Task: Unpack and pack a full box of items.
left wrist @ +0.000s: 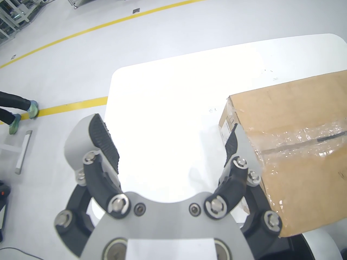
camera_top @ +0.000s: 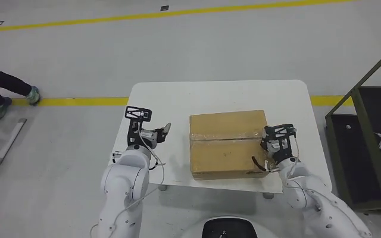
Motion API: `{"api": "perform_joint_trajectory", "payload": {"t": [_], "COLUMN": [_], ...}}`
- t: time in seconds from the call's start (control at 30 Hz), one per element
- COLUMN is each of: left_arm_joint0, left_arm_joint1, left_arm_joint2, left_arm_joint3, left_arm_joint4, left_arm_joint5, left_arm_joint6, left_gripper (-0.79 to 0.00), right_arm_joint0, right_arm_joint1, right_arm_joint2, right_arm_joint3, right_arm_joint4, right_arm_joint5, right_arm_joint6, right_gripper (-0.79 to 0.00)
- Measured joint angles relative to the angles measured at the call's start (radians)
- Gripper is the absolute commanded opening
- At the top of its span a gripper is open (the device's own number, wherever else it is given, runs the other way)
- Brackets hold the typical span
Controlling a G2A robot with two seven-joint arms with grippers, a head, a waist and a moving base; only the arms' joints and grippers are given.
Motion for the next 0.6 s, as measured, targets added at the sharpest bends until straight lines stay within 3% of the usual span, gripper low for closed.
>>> {"api": "perform_joint_trajectory", "payload": {"t": [0.4, 0.6], "left_arm_joint0": [0.013, 0.024], "left_arm_joint1": [0.000, 0.000], "left_arm_joint2": [0.038, 0.047], "left_arm_joint3": [-0.034, -0.049], "left_arm_joint4": [-0.028, -0.033], "left_arm_joint5": [0.000, 0.005], "left_arm_joint6": [-0.003, 0.003], "left_gripper": [0.000, 0.000], "right_arm_joint0": [-0.203, -0.267], "right_arm_joint1": [0.012, 0.010], "right_arm_joint2": [0.239, 0.278], "right_arm_joint3": [-0.181, -0.119], "right_arm_joint4": [0.059, 0.074], "right_arm_joint5": [0.017, 0.003], "right_arm_joint6": [-0.105, -0.099], "right_gripper": [-0.785, -0.785]}}
